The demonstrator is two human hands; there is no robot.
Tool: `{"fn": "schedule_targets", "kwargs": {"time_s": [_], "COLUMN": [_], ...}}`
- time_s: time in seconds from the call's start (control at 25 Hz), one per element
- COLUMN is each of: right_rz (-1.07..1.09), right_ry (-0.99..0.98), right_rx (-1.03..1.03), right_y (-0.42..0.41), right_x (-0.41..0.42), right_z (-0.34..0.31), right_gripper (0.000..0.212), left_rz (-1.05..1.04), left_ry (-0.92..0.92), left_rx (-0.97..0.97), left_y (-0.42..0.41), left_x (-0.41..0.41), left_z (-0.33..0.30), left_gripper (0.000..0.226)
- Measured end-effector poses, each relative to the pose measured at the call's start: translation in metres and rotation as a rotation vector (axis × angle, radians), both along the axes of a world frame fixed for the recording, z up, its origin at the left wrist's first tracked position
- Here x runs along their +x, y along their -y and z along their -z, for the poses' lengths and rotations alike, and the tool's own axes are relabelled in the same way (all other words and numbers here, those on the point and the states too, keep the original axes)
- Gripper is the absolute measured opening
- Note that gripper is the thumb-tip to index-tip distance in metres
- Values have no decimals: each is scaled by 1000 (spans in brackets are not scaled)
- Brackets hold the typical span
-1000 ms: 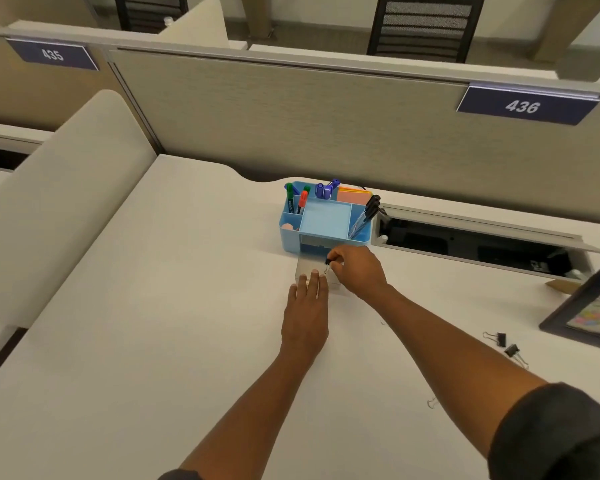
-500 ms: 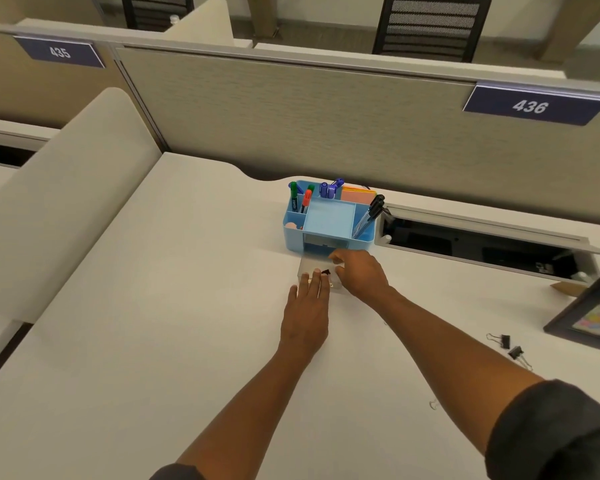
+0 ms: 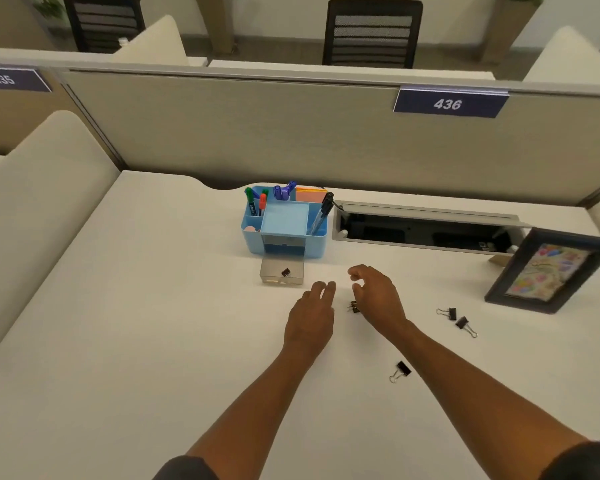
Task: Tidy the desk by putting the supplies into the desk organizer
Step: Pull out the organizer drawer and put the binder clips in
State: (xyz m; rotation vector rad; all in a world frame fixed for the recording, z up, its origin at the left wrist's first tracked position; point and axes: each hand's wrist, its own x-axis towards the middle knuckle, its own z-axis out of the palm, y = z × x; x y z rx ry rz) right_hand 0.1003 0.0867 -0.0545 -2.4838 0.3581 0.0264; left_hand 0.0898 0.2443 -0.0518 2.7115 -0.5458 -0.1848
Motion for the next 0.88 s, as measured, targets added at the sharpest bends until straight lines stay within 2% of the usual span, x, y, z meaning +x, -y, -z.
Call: {"fn": "schedule_targets", "kwargs": {"time_s": [0.24,0.64,0.88], "right_rz": [50,61,-37], "right_ry": [74,-2,-76], "right_rx": [41,92,193], "right_y": [32,55,49], "right_x": [-57,-85,-75], "right_z": [9,15,15], "right_gripper": [29,29,37], "left_rz": [15,3,-100], "left_ry": [-80,-48,-92], "left_rx": [21,18,-191], "left_y": [30,42,37], "left_x": [-14,-9,-7], "left_z": [6,18,16], "left_gripper": [48,23,22]}}
